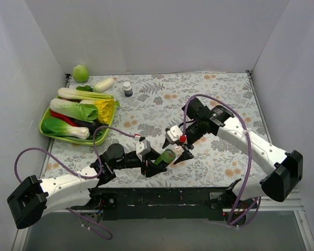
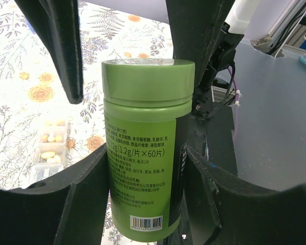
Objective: Sort the pills into containers
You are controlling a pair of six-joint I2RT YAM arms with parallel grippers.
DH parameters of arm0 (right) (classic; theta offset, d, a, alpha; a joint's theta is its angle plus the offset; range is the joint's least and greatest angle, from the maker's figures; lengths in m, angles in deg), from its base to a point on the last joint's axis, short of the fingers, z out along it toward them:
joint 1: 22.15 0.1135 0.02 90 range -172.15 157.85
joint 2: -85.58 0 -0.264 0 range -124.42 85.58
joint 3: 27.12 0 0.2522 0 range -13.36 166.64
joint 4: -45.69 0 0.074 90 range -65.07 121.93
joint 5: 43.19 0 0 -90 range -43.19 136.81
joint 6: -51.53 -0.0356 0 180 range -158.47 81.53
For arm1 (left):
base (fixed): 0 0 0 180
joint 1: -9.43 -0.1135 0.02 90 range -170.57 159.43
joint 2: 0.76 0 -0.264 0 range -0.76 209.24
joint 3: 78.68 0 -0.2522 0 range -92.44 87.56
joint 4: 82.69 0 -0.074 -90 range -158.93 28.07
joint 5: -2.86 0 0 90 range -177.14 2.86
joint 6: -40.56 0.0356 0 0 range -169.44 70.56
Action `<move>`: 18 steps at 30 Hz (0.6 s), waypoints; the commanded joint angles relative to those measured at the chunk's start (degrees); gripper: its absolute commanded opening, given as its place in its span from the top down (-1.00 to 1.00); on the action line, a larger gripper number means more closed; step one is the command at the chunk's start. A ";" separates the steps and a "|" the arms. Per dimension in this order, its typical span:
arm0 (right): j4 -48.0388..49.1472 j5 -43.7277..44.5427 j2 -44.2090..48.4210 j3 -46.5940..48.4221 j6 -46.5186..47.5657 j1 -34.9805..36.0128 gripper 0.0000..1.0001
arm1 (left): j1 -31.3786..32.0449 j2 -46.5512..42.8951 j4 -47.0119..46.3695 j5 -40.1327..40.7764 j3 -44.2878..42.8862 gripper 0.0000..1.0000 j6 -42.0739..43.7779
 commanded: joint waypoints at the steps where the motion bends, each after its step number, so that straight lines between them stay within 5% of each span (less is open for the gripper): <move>1: 2.46 -2.44 1.57 -1.20 -3.72 -0.02 -0.55 | -0.06 -0.38 -2.57 0.42 -1.29 1.00 -0.15; 10: 12.38 -2.26 1.84 -4.96 -19.27 -0.02 0.11 | -0.06 -1.79 -2.84 9.62 -1.47 1.00 -1.03; 18: 35.92 3.62 -0.18 -13.40 -59.06 -2.56 0.68 | -0.06 -0.22 -5.73 31.34 -3.75 1.00 1.43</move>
